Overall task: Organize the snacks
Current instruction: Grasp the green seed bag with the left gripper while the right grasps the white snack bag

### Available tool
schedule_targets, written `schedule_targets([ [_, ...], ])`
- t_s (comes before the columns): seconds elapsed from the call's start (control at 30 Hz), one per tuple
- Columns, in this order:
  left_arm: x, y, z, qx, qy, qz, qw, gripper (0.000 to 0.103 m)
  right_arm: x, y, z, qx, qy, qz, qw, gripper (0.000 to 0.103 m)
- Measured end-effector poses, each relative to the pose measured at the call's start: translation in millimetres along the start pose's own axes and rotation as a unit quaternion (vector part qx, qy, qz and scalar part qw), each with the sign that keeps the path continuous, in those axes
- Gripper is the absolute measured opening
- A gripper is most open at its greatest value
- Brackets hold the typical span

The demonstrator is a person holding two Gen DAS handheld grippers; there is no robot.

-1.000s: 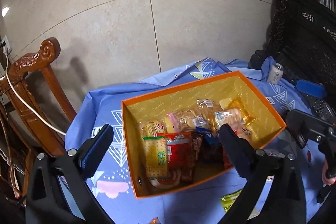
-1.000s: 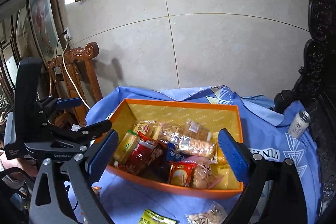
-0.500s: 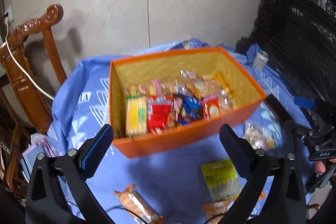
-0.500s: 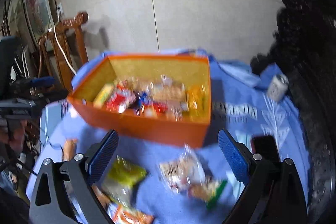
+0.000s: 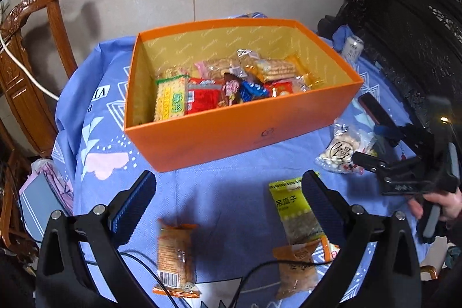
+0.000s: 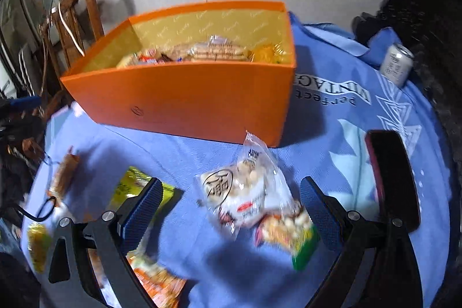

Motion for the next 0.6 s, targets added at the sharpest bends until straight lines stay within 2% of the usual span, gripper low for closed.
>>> schedule_targets([
  [0.13, 1.2, 3.6, 9.0, -0.005, -0.011, 0.009, 0.9999, 0.099, 30.5, 3.6, 8.0, -0.044, 0.011, 0.035, 0.998, 0.096],
  [0.17, 1.6, 3.2, 10.7, -0.006, -0.013, 0.011, 0.9998, 0.099, 34.0, 5.3, 11.2, -0.055, 0.012, 0.039, 0.998, 0.091],
  [0.23, 2.3, 4.4, 13.6, -0.009, -0.017, 0.014, 0.9997, 0.099, 36.8, 7.7, 14.3, -0.076, 0.028, 0.038, 0.996, 0.073],
  [0.37, 9.7, 6.6, 14.2, -0.012, -0.016, 0.026, 0.9995, 0.099, 27.9, 8.0, 20.4, -0.106, 0.056, 0.014, 0.993, 0.055],
  [0.43, 17.1, 8.4, 9.5, -0.009, -0.013, 0.035, 0.9993, 0.099, 16.3, 6.3, 20.4, -0.1, 0.064, 0.002, 0.993, 0.047],
  [0.6, 46.3, 16.3, -14.5, 0.006, 0.009, 0.069, 0.9976, 0.099, -16.0, 10.6, 16.4, -0.054, 0.047, -0.021, 0.997, 0.043],
])
Point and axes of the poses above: each gripper's, at about its wrist camera, not at the fingertips, and x roughly the way its jaws point, z to its left, y to its underside, the point moved 6 cm from there along x, roughly the way its jaws point, and after that the axes turned 10 degrees about y, right-handed, at the moved point
